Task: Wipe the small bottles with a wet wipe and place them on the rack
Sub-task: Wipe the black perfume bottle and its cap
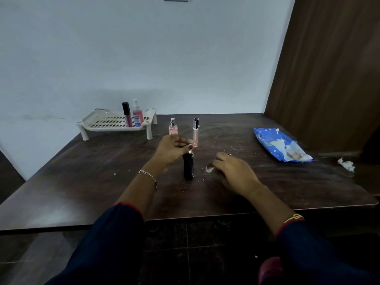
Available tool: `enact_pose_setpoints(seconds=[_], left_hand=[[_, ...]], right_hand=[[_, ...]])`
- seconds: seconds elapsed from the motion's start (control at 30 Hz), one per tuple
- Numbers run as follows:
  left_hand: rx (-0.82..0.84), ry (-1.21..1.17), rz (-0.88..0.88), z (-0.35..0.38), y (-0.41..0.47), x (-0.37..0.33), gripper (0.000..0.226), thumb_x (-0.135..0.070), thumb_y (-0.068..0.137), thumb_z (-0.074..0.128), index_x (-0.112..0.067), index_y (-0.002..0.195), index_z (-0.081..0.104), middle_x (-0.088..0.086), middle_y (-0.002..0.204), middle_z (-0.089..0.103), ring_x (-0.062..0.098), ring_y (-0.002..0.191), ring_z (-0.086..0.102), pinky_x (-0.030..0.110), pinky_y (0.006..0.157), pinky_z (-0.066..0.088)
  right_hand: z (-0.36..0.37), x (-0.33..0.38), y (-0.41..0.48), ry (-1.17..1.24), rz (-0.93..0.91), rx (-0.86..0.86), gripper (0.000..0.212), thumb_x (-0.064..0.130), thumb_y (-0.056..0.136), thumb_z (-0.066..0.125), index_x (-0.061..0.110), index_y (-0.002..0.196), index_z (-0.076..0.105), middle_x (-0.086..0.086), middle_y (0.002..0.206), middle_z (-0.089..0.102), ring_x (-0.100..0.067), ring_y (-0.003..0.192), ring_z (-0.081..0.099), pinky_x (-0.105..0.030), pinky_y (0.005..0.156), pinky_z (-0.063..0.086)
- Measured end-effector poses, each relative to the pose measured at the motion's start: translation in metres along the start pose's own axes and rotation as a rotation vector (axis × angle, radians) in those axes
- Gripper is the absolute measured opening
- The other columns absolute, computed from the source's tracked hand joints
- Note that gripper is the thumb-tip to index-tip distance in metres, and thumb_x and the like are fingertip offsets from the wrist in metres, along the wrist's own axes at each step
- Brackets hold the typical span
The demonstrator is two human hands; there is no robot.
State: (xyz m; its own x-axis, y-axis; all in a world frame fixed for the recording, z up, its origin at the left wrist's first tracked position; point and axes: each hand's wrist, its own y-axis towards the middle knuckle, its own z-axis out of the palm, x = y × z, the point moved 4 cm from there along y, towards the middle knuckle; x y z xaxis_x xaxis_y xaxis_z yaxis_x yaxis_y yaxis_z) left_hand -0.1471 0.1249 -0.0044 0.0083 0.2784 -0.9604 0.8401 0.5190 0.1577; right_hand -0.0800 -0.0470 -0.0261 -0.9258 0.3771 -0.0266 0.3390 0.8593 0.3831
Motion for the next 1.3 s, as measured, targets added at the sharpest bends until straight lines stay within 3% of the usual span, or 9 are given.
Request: enact_pose_setpoints(seconds=[0.13, 0.27, 0.4, 0.53, 0.73, 0.9, 1.07, 1.2, 1.3], left_hand=[[0.033, -0.169, -0.043, -0.012, -0.007, 0.008, 0.022, -0.007, 0.084, 0.066, -0.003, 0.105, 0.064, 0.010, 0.102, 0.071, 0.017, 0.092, 0.065, 0.034, 0.075, 0.046], [0.100, -0.208, -0.032, -0.019, -0.010, 0.013, 0.016, -0.007, 0.085, 0.063, -0.012, 0.099, 0.066, -0.003, 0.096, 0.074, 0.009, 0.094, 0.067, 0.027, 0.074, 0.048], [0.108, -0.184, 0.012, -0.023, -0.012, 0.011, 0.017, -0.005, 0.082, 0.065, -0.011, 0.098, 0.068, 0.005, 0.104, 0.072, 0.019, 0.104, 0.064, 0.034, 0.088, 0.050], [0.088, -0.160, 0.017, -0.020, -0.014, 0.007, 0.019, -0.003, 0.081, 0.068, -0.007, 0.099, 0.067, 0.008, 0.097, 0.069, 0.018, 0.091, 0.064, 0.028, 0.075, 0.053], [0.082, -0.185, 0.005, -0.018, -0.015, 0.007, 0.018, -0.004, 0.083, 0.065, -0.006, 0.101, 0.067, 0.020, 0.104, 0.066, 0.025, 0.094, 0.063, 0.048, 0.090, 0.048], [0.054, -0.176, 0.043, -0.019, -0.015, 0.011, 0.015, -0.005, 0.083, 0.066, -0.009, 0.097, 0.068, 0.016, 0.098, 0.069, 0.022, 0.090, 0.065, 0.041, 0.084, 0.053], [0.056, -0.173, 0.040, -0.019, -0.016, 0.015, 0.013, -0.007, 0.082, 0.068, -0.010, 0.094, 0.070, 0.006, 0.087, 0.068, 0.010, 0.079, 0.065, 0.026, 0.070, 0.055], [0.024, -0.200, 0.032, -0.019, -0.017, 0.017, 0.010, -0.007, 0.082, 0.068, -0.007, 0.091, 0.067, 0.007, 0.084, 0.068, 0.015, 0.079, 0.065, 0.031, 0.072, 0.056], [0.004, -0.196, 0.031, -0.018, -0.017, 0.016, 0.020, -0.011, 0.083, 0.068, 0.003, 0.096, 0.063, 0.007, 0.080, 0.067, 0.014, 0.073, 0.063, 0.026, 0.065, 0.055]], right_hand=[[-0.008, 0.003, 0.005, 0.155, 0.047, -0.185, 0.020, 0.004, 0.081, 0.059, 0.013, 0.098, 0.062, -0.001, 0.103, 0.059, -0.021, 0.091, 0.059, -0.030, 0.070, 0.047], [-0.008, 0.012, 0.018, 0.290, 0.050, -0.233, 0.026, 0.001, 0.084, 0.054, 0.011, 0.105, 0.064, -0.001, 0.108, 0.065, -0.018, 0.099, 0.060, -0.033, 0.086, 0.049], [-0.010, 0.027, 0.029, 0.308, 0.032, -0.289, 0.019, 0.000, 0.085, 0.057, 0.009, 0.099, 0.065, -0.005, 0.099, 0.066, -0.020, 0.090, 0.060, -0.033, 0.079, 0.049], [-0.012, 0.040, 0.037, 0.296, 0.028, -0.328, 0.019, -0.003, 0.083, 0.059, 0.007, 0.099, 0.065, -0.007, 0.095, 0.062, -0.020, 0.085, 0.059, -0.032, 0.074, 0.049], [-0.006, 0.046, 0.039, 0.285, -0.025, -0.307, 0.028, -0.008, 0.077, 0.062, 0.009, 0.099, 0.068, -0.006, 0.097, 0.065, -0.025, 0.087, 0.063, -0.036, 0.077, 0.053], [0.002, 0.045, 0.034, 0.305, -0.024, -0.281, 0.029, -0.006, 0.077, 0.064, 0.013, 0.098, 0.069, -0.003, 0.095, 0.064, -0.022, 0.084, 0.064, -0.033, 0.074, 0.054], [0.025, 0.045, 0.019, 0.263, -0.009, -0.046, 0.018, 0.005, 0.082, 0.055, 0.014, 0.094, 0.066, -0.005, 0.100, 0.061, -0.028, 0.092, 0.060, -0.037, 0.074, 0.048], [0.010, 0.037, 0.023, 0.345, 0.085, -0.218, 0.014, -0.004, 0.076, 0.058, 0.008, 0.082, 0.062, -0.007, 0.085, 0.059, -0.028, 0.081, 0.059, -0.032, 0.067, 0.044], [-0.003, 0.042, 0.033, 0.335, 0.059, -0.292, 0.018, -0.004, 0.080, 0.058, 0.009, 0.090, 0.066, -0.004, 0.090, 0.062, -0.023, 0.082, 0.060, -0.035, 0.071, 0.050]])
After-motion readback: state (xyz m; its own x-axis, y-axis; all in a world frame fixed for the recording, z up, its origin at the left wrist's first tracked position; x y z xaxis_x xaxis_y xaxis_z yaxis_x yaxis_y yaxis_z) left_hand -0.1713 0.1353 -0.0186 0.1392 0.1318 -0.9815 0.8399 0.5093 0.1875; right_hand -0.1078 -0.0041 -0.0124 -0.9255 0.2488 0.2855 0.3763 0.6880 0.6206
